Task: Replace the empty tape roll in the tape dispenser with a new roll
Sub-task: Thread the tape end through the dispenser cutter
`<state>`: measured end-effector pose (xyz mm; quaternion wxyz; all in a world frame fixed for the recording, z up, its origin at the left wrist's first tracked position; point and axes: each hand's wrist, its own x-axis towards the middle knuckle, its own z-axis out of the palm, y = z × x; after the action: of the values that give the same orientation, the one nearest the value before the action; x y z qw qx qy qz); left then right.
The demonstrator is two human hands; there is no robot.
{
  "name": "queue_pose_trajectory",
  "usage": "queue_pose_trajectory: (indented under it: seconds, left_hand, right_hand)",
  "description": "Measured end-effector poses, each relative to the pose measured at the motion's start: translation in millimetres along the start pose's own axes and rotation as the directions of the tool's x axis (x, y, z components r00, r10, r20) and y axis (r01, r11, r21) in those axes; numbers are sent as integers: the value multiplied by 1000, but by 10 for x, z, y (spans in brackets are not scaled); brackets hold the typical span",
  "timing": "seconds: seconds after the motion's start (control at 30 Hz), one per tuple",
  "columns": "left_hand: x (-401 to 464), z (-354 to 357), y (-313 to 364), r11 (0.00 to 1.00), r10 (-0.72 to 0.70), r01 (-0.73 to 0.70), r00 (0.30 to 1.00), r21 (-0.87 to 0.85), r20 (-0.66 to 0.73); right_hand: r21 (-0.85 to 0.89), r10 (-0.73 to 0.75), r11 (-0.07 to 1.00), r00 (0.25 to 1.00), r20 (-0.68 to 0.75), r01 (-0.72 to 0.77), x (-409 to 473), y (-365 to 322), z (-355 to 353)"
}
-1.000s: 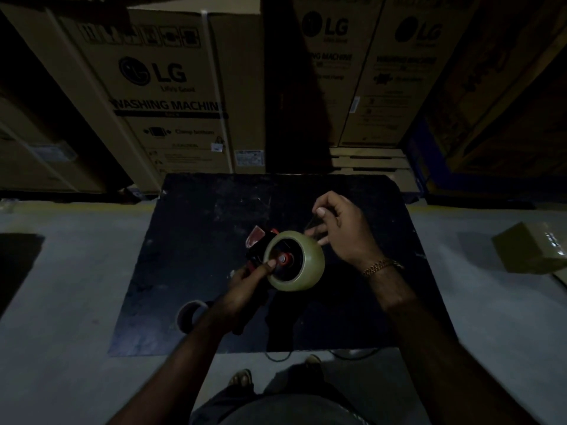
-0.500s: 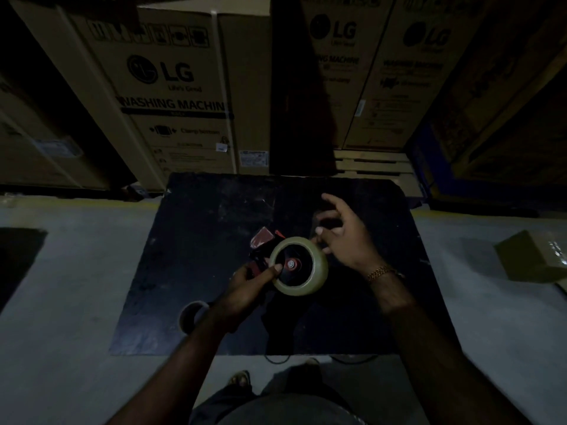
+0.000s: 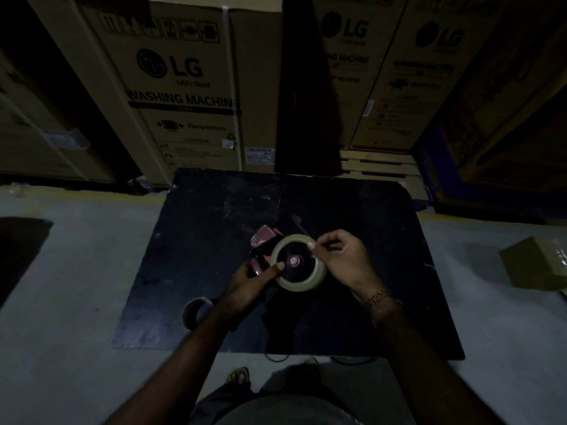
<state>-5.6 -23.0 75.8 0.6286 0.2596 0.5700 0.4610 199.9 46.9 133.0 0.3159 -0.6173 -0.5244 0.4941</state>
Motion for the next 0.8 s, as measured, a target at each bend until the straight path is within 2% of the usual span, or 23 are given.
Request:
queue_pose_trajectory:
  seconds: [0.13,0.27,0.43,0.63,0.8]
  left_hand:
    - [-38,40,90,999,11,-8,997,-40,78]
    - [-38,-15,88,997,80,-82,984,8,161]
    - [-3,-79,21,991,94,-118,952,67,293]
    - [75,-113,-67,985,60,-82,988,149,144]
    - [109,-85,-108,982,67,-90,988,168,140]
  right_hand:
    - [-22,-64,998,998,8,64,77,9,-11]
    - [-52,-100,993,993,55,103,178,1,-17]
    - [-39,-105,993,984,142,112,211,-58,-28]
    - [-12,-65,997,971,230,70,282,5,-22]
    - [-10,-29,999,955,295,33,348,55,11]
